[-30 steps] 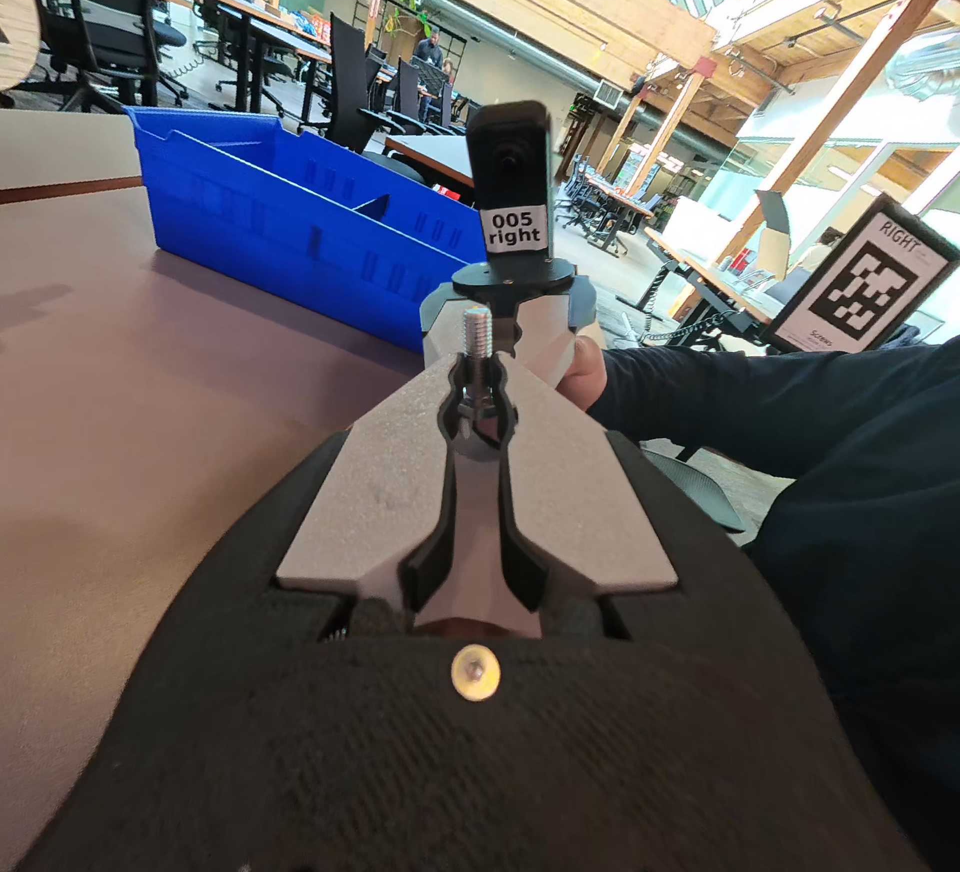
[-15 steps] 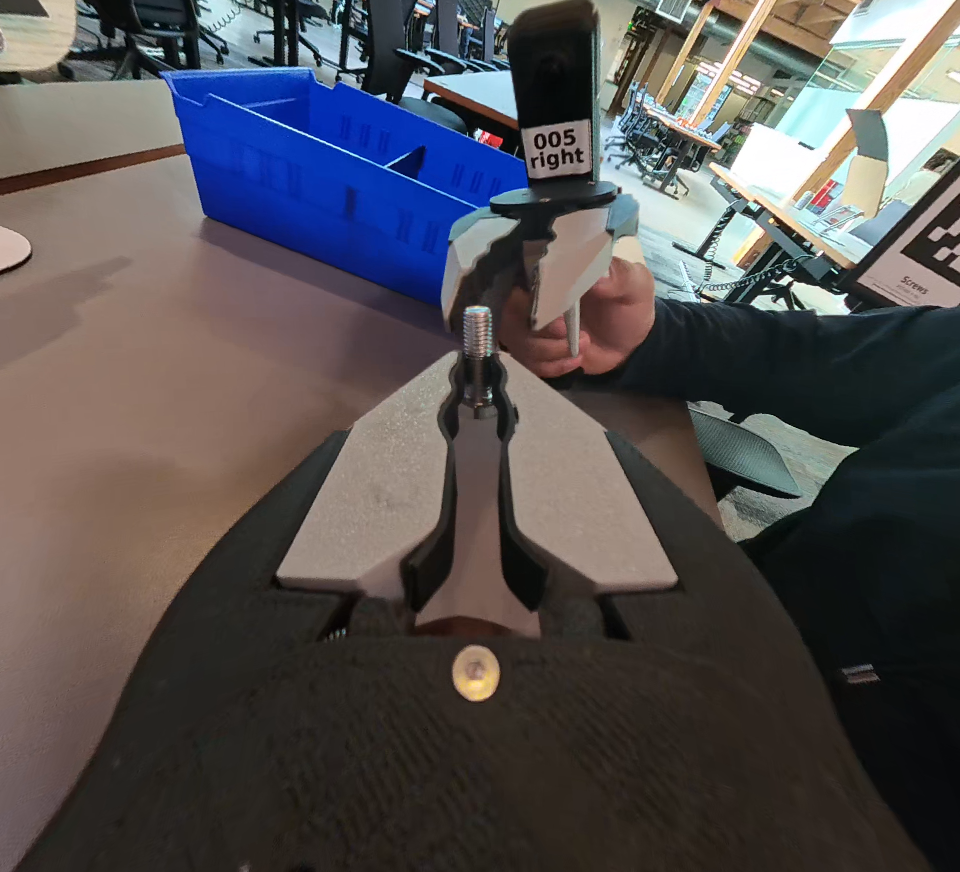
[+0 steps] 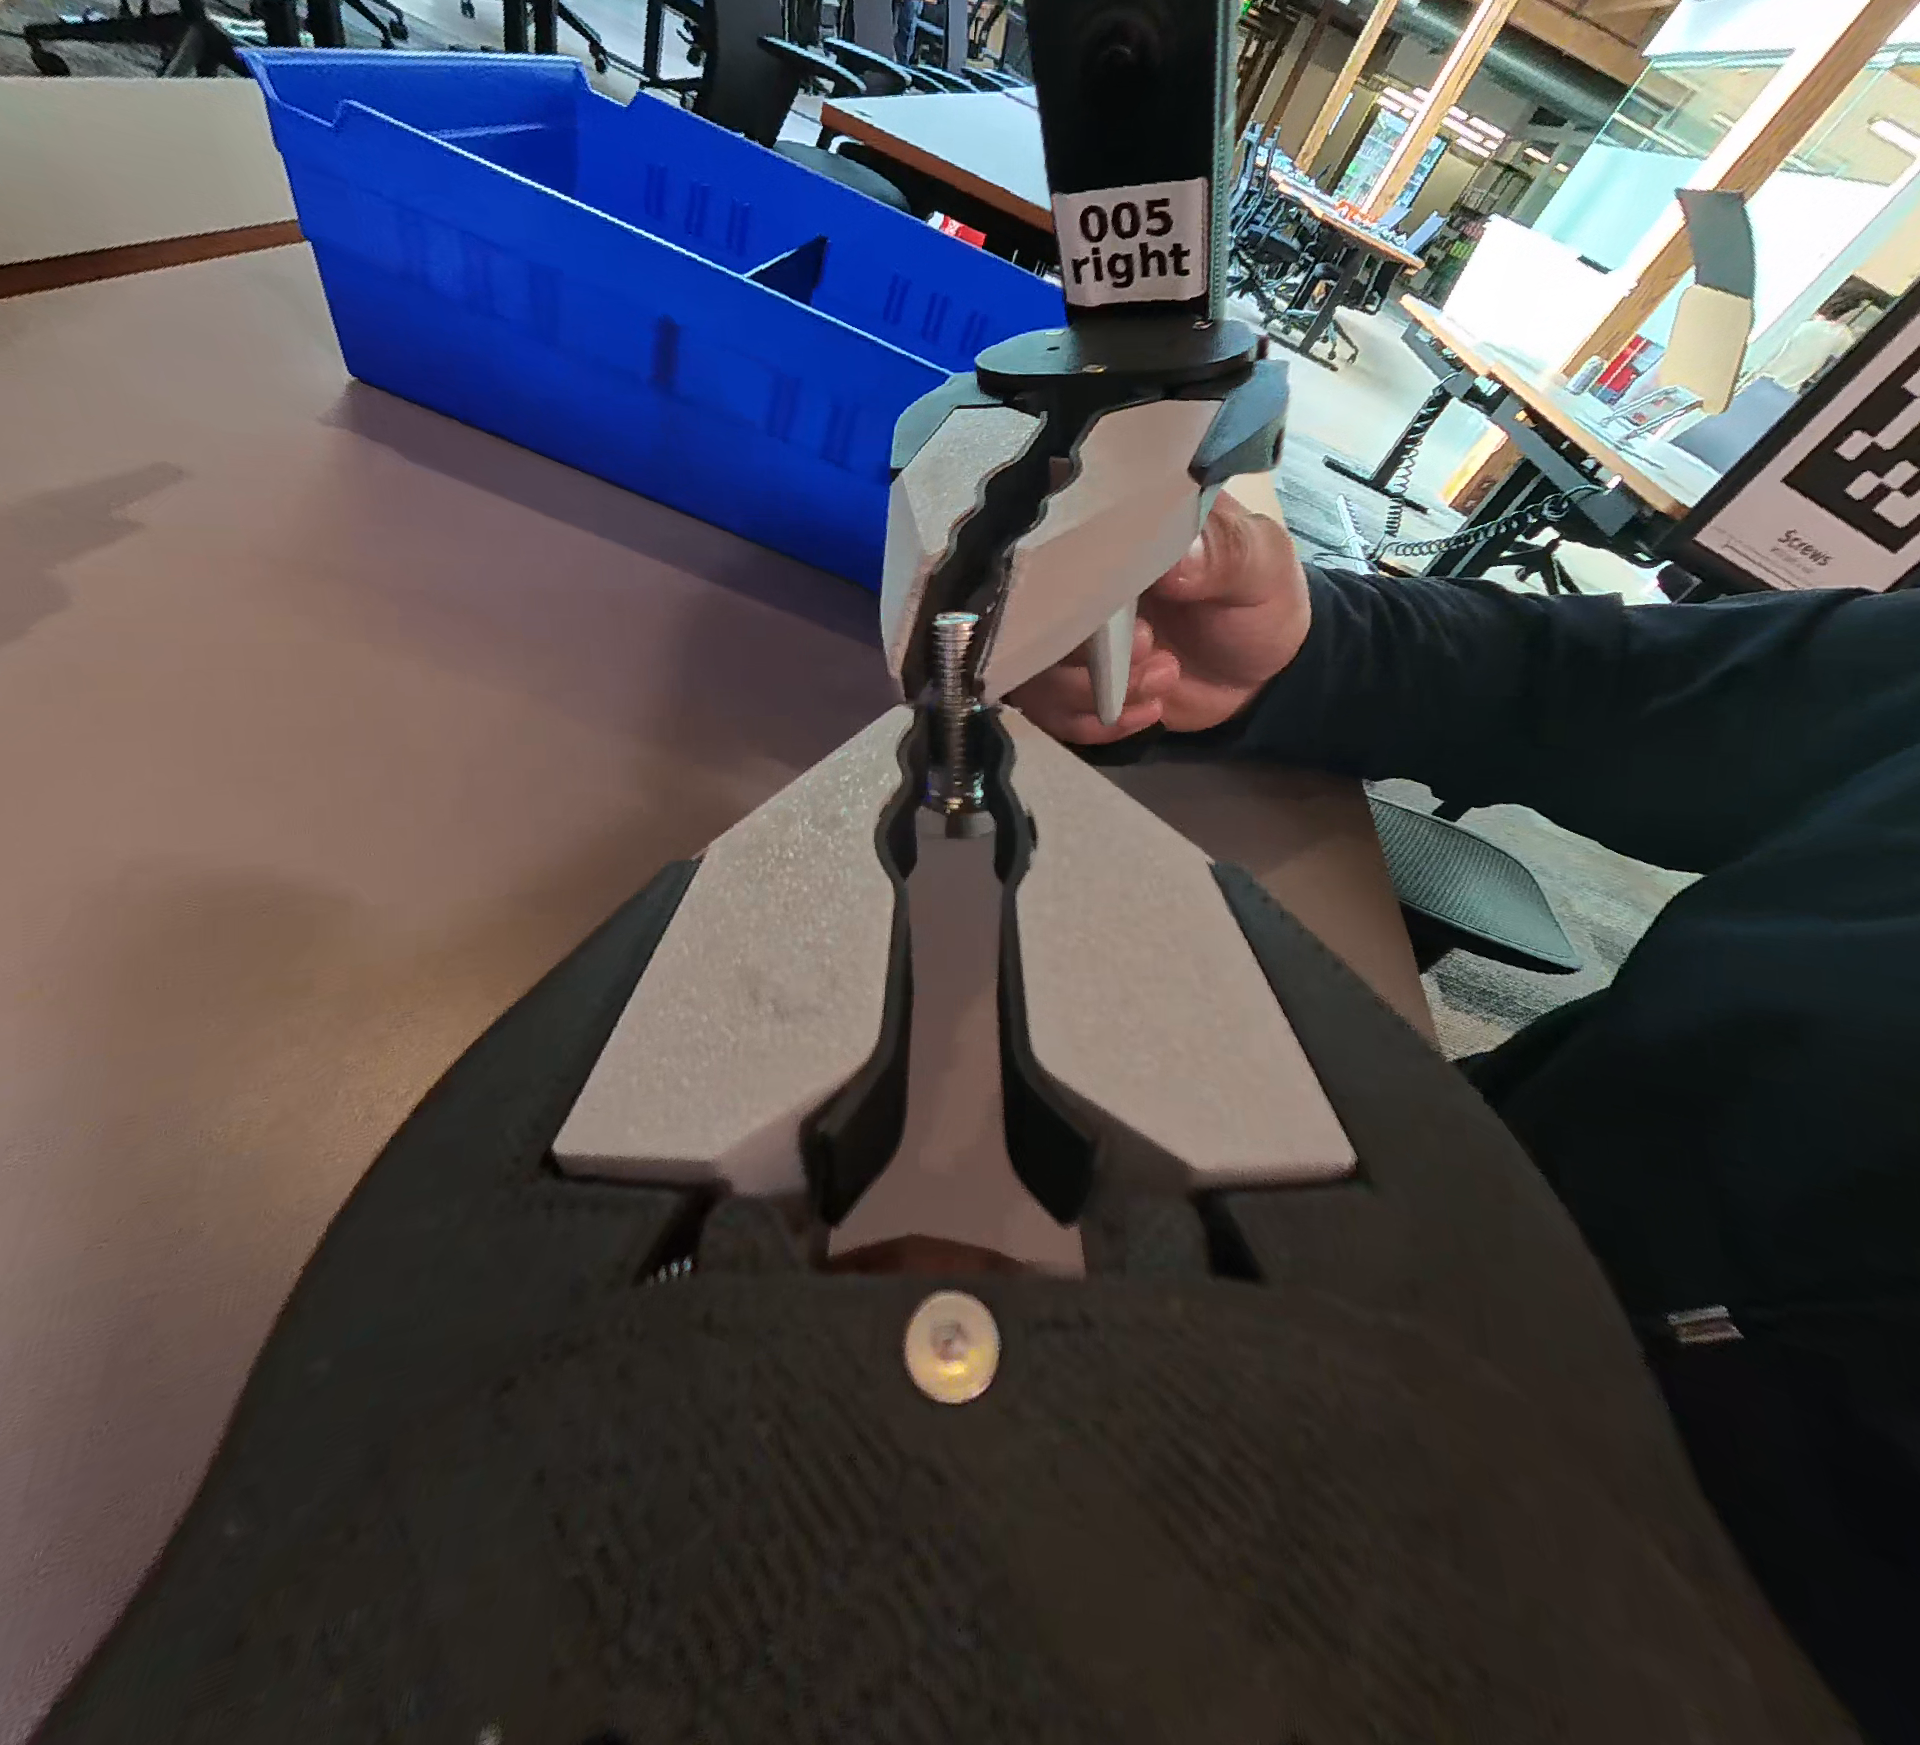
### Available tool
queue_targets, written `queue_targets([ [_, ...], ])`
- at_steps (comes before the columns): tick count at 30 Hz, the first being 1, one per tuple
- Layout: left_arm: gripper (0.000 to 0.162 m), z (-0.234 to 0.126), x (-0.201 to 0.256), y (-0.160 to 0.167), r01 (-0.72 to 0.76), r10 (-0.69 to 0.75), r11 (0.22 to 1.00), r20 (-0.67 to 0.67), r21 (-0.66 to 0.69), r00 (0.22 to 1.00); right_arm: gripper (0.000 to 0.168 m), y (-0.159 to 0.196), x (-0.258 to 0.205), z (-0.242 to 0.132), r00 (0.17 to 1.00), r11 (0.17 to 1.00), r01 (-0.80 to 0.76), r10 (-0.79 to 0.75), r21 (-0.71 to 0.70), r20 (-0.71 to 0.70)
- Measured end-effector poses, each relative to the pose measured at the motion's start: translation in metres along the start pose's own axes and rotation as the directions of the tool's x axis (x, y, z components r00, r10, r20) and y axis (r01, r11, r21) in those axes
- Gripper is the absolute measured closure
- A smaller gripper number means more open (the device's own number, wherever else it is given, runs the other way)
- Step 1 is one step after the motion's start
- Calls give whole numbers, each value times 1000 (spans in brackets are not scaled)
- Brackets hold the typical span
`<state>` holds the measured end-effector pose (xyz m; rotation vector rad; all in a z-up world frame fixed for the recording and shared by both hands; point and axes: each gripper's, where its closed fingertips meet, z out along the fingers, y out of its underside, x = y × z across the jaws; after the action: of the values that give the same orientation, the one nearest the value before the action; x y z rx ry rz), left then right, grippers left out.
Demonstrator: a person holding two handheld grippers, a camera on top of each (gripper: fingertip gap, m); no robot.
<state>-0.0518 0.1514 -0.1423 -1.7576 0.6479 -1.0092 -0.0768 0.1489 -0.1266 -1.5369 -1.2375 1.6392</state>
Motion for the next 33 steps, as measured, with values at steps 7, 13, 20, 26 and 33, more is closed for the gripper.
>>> queue_targets([
  [7,154,0,-1,2,-12,12,1000,10,-10,1000,162,-2,2,-2,1000,1000,9,-9,3,-12],
  [13,155,1,-4,5,-28,29,999,37,-35,999,162,0,4,-1,1000,1000,12,-12,-5,-23],
  [20,155,2,-3,6,-16,17,999,31,-35,999,162,1,4,1,1000,1000,13,-13,-4,-24],
  [26,155,0,-7,8,-82,88,994,86,-68,992,161,2,6,0,1000,1000,-12,12,-14,-10],
  [33,155,-15,-29,7,-28,33,999,143,-38,989,146,8,34,-10,978,992,73,-92,-105,-190],
])
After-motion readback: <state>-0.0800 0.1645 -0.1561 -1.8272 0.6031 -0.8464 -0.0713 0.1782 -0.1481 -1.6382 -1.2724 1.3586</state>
